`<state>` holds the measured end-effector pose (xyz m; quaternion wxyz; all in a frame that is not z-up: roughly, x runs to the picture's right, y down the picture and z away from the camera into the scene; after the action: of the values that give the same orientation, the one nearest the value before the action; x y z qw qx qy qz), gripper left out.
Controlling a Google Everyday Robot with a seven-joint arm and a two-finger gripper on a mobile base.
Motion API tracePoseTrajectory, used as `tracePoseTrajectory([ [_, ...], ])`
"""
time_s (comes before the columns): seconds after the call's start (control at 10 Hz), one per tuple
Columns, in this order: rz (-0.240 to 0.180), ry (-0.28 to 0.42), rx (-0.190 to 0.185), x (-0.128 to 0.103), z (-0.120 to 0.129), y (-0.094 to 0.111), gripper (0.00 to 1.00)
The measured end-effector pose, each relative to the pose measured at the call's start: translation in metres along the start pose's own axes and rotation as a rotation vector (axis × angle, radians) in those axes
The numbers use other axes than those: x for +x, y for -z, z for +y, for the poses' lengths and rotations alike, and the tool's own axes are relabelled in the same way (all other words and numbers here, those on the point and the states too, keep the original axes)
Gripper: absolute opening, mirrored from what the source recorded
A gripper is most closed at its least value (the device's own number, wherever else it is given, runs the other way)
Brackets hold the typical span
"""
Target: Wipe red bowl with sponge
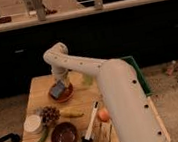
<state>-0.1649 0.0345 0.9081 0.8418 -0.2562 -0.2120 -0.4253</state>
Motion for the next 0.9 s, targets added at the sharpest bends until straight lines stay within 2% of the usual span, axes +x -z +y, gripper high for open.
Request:
tracePoseTrajectory([
  [0.4, -0.009, 0.042, 0.01, -0.002, -0.018, -0.002, 0.0],
  [0.6, -0.031, 0.085, 0.009, -0.01, -0.027, -0.005, 0.0],
  [0.9, -0.07, 0.134, -0.001, -0.022, -0.019, -0.007, 0.0],
])
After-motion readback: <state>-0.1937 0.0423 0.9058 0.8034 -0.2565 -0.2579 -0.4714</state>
